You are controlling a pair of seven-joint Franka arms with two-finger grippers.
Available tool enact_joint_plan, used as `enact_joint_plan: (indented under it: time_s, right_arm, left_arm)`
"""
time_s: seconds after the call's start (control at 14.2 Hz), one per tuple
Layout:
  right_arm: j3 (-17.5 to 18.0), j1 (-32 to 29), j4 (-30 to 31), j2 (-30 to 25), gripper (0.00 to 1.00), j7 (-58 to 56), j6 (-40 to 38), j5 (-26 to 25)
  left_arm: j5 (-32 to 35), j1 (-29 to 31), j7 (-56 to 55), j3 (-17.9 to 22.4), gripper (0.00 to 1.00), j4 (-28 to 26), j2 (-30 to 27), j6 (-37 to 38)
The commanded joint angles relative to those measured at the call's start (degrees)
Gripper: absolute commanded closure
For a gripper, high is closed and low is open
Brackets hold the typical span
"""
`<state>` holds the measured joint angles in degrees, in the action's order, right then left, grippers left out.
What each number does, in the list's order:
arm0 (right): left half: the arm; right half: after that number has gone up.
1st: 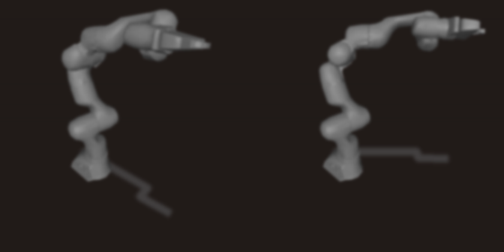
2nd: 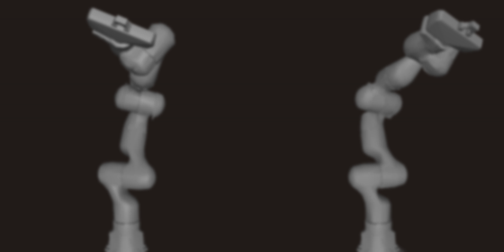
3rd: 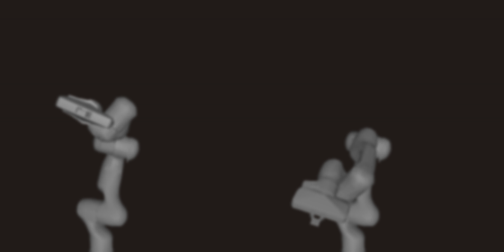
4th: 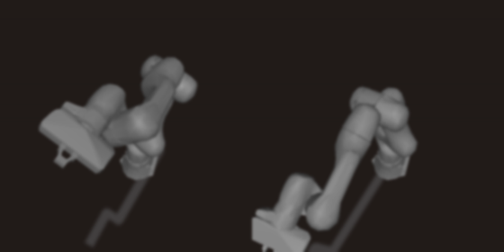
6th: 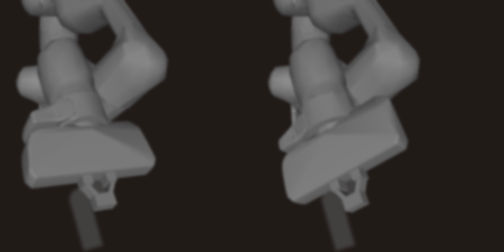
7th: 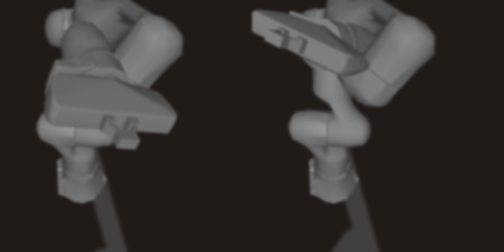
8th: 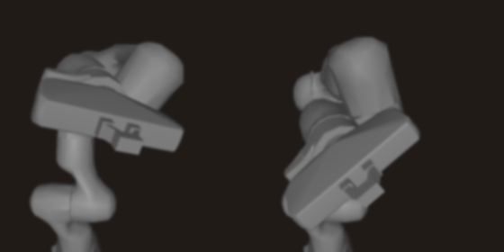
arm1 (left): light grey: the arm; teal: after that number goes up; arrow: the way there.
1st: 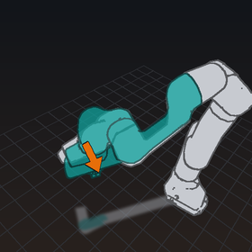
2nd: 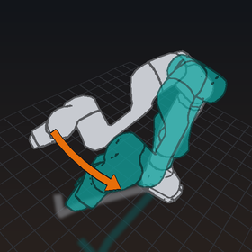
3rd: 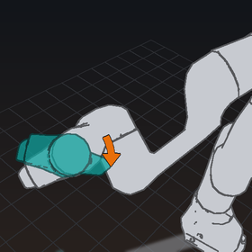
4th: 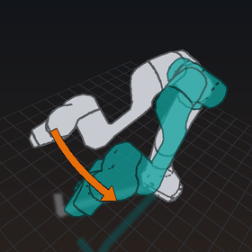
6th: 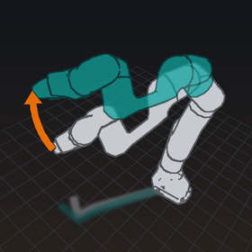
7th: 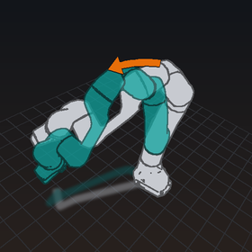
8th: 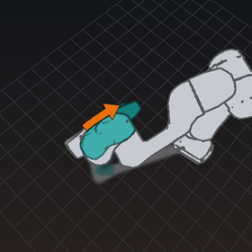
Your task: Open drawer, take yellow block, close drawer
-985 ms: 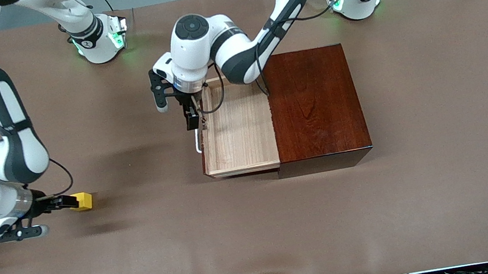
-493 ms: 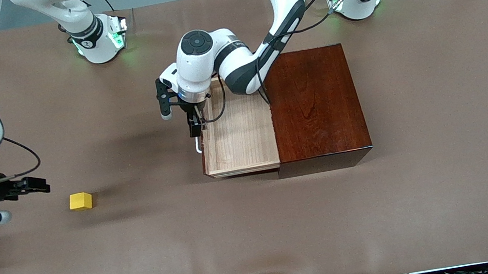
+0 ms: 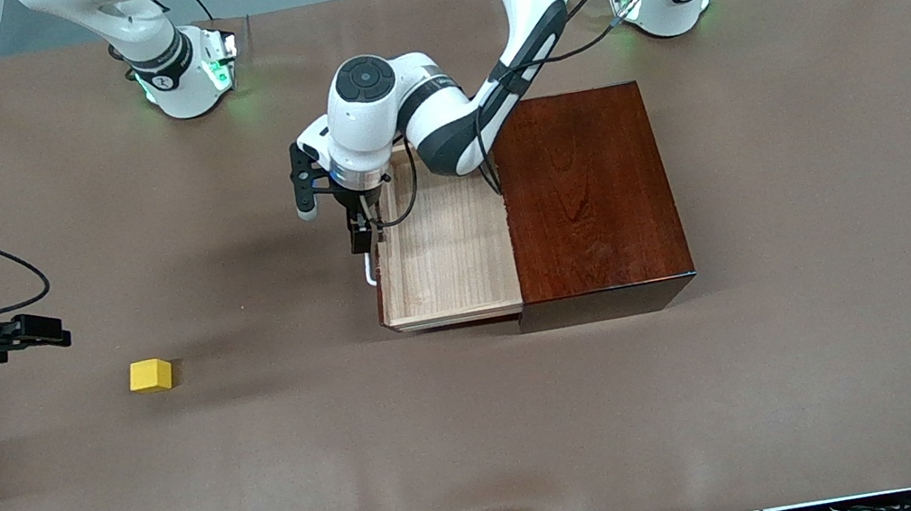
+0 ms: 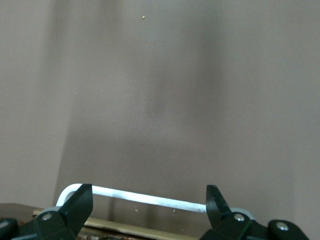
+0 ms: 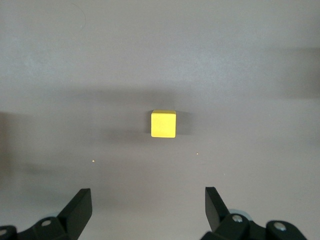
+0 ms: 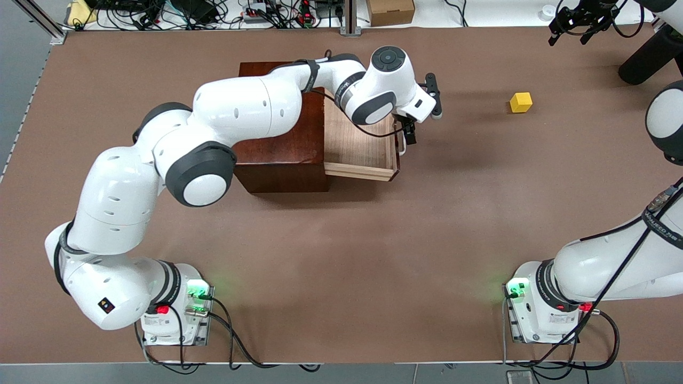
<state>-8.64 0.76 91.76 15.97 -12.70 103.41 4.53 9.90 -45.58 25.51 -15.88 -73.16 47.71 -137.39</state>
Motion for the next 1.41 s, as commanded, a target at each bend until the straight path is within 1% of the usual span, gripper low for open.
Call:
enact_joint_plan:
  time_s: [0.0, 0.14, 0.49, 1.06, 1.34]
  right_arm:
    - [1.3, -1.4, -0.4, -1.4, 0.0, 0.9, -1.5, -1.2]
    - [1.3, -1.4, -0.4, -1.5, 0.0, 0.9, -1.9, -1.3]
    - [1.4, -1.6, -0.4, -1.6, 0.0, 0.9, -2.3, -1.2]
    - [1.4, -1.6, -0.4, -1.6, 0.0, 0.7, -2.3, -1.2]
    - [1.4, -1.7, -0.4, -1.6, 0.0, 0.5, -2.3, -1.2]
  left_arm:
    - [-1.2, -0.1, 3.0, -0.3, 0.0, 2.1, 1.2, 2.2]
    - [-1.6, -0.1, 3.4, -0.3, 0.0, 2.1, 1.1, 3.6]
    - [-1.7, 0.0, 3.4, -0.2, 0.0, 2.1, 1.2, 4.1]
    - [-1.7, 0.3, 3.8, -0.2, 0.0, 2.1, 0.5, 8.3]
    - [-1.7, 0.6, 3.8, -0.5, 0.0, 2.2, 0.2, 11.8]
